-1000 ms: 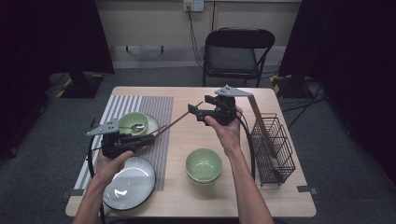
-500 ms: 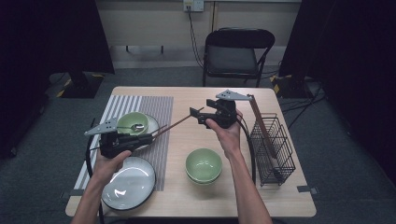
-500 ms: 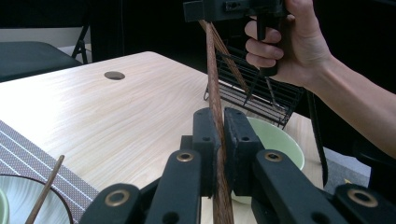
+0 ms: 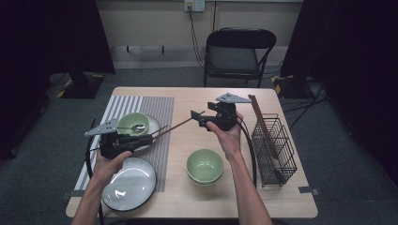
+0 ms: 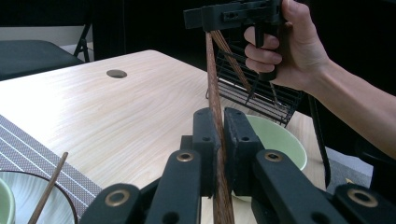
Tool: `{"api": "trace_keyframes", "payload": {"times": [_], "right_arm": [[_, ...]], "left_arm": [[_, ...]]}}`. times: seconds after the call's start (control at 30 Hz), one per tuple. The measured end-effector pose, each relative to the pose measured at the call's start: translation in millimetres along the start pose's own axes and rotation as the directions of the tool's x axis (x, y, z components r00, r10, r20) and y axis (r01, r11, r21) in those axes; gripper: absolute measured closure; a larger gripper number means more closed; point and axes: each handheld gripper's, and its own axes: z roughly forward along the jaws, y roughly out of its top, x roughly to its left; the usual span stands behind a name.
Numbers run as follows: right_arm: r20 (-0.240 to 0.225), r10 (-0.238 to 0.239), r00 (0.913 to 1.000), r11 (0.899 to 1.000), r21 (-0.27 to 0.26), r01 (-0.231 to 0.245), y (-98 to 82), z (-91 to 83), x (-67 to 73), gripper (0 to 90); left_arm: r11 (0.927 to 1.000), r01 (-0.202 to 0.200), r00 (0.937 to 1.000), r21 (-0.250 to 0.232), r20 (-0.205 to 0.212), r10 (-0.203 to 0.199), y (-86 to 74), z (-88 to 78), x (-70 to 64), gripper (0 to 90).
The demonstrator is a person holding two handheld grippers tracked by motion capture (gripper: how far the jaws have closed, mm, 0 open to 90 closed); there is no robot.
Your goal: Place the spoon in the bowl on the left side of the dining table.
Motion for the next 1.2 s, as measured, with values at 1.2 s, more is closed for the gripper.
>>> {"api": "trace_keyframes", "payload": {"times": [1.2], "right_arm": [[0.081, -0.041, 0.9959, 0.994, 0.102, 0.032, -25.8, -18.4, -6.8, 16.2]], "left_arm": [[0.9997, 0.017, 0.9972, 0.018, -0.073, -0.015, -8.5, -8.1, 12.1, 84.2]]}}
